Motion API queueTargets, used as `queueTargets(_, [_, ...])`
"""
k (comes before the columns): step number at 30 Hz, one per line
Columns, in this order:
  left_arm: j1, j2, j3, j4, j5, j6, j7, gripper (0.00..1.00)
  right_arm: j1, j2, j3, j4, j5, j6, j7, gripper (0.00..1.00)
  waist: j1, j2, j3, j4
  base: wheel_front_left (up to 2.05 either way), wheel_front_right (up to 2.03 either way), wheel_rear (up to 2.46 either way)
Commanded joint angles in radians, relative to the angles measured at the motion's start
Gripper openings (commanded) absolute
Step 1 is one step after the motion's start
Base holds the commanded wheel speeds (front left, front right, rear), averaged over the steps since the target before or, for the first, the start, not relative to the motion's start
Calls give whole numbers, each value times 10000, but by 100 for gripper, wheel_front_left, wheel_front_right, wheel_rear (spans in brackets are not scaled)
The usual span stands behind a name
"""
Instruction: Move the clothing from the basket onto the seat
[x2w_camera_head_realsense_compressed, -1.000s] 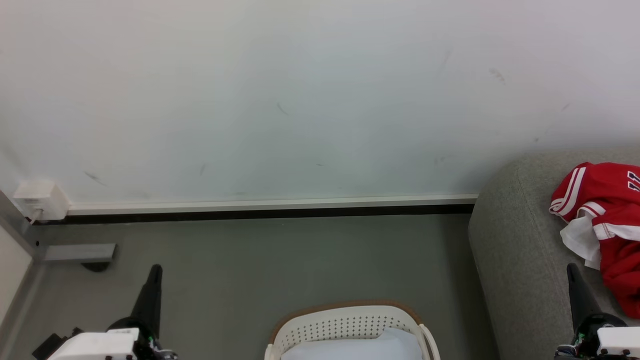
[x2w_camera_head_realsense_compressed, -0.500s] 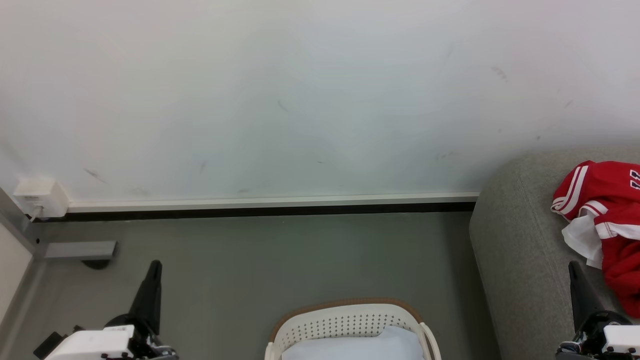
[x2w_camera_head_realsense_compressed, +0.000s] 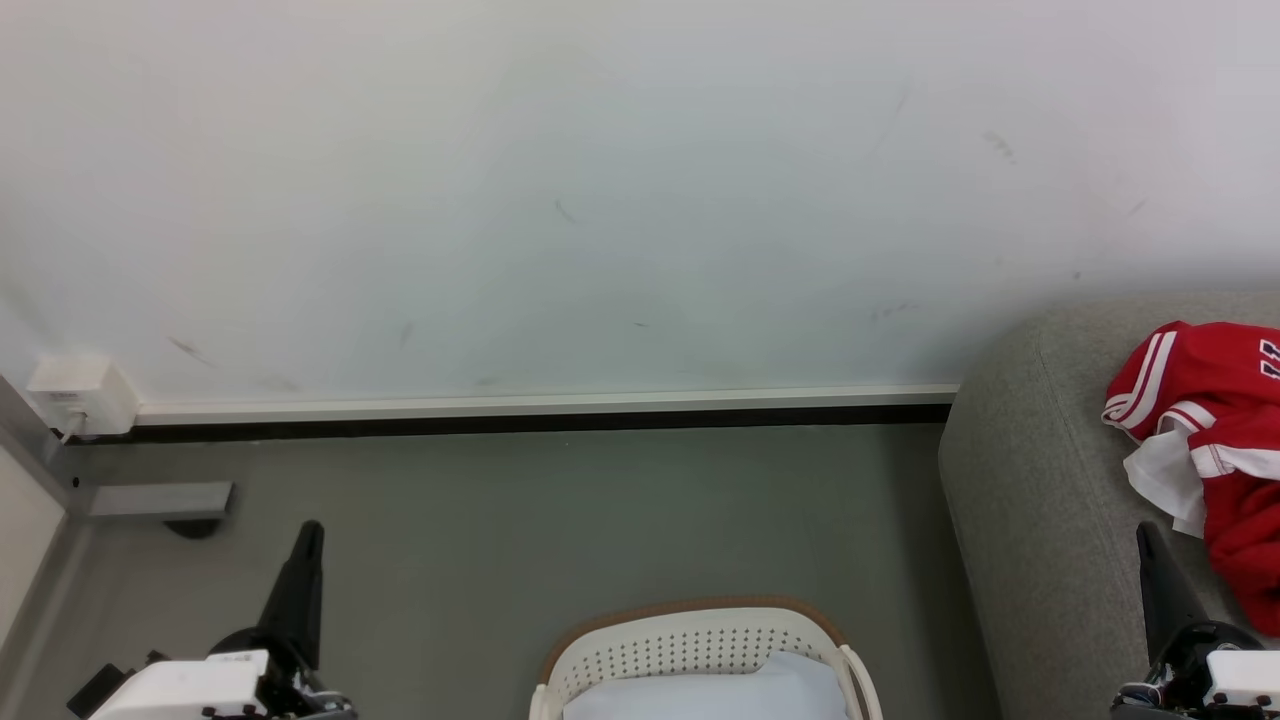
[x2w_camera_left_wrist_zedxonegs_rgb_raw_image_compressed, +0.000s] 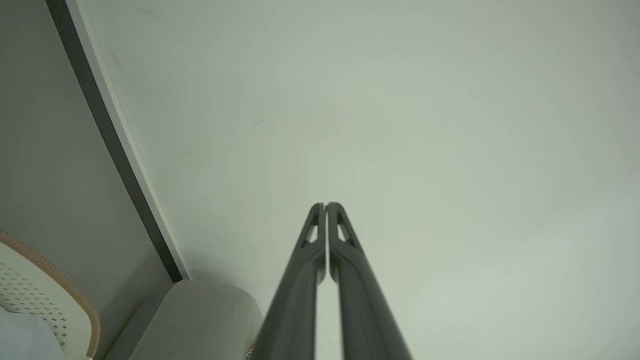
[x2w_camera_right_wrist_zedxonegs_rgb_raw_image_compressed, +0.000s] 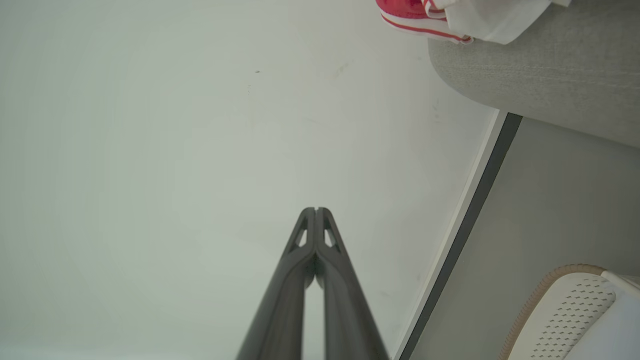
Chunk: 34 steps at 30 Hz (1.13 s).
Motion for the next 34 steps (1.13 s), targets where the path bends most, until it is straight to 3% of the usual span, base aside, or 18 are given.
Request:
queueTargets(1, [-75, 55, 34, -29, -129, 11, 47, 0, -77, -45, 10, 2, 44, -21, -17, 0, 0, 0, -1, 0, 0, 0, 0])
queueTargets(34, [-74, 55, 33, -29, -129, 11, 47, 0, -66, -117, 84, -6, 130, -21, -84, 0, 0, 0, -1, 0, 0, 0, 0])
